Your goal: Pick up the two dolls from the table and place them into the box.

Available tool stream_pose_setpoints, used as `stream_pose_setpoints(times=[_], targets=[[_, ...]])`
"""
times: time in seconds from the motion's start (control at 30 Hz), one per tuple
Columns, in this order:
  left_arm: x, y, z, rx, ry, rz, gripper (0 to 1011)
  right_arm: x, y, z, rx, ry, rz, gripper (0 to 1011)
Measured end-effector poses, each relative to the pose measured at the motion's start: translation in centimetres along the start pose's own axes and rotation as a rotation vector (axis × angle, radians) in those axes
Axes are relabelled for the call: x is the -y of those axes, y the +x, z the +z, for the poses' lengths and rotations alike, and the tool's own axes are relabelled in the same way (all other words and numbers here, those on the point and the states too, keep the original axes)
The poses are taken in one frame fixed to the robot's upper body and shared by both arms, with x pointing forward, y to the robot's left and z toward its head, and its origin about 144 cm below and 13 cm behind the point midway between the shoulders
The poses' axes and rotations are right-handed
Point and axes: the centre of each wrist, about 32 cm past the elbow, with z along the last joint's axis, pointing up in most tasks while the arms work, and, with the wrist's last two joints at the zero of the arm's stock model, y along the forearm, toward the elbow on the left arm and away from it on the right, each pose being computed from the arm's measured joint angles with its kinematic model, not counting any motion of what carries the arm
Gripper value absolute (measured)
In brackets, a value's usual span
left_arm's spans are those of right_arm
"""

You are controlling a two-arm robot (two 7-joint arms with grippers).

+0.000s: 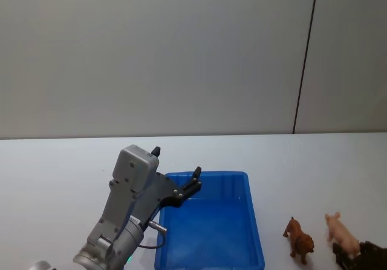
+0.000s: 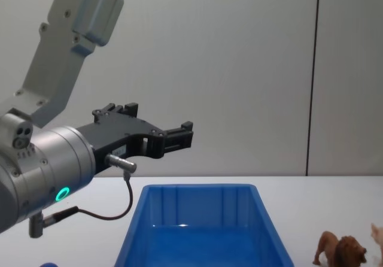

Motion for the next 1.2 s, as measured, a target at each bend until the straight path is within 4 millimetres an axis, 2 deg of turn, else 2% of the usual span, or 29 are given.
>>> stream_pose_setpoints(times=[0.3, 0.63, 0.83, 1.2], targets=[[0.0, 0.0, 0.0, 0.000, 0.000, 0.000, 1003, -0.1, 0.0, 1.7, 0.037, 0.081, 0.006, 372], [0.0, 0.0, 0.0, 0.000, 0.000, 0.000, 1003, -1.2, -0.4, 5.3, 0.074, 0.191, 0.078, 372], [0.0, 0.0, 0.0, 0.000, 0.000, 0.000, 1003, -2.7, -1.1, 7.7, 0.085, 0.230, 0.162, 372], [0.0, 0.0, 0.0, 0.000, 0.000, 0.000, 1003, -6.1, -3.1, 10.0, 0.080, 0.201, 0.309, 372]])
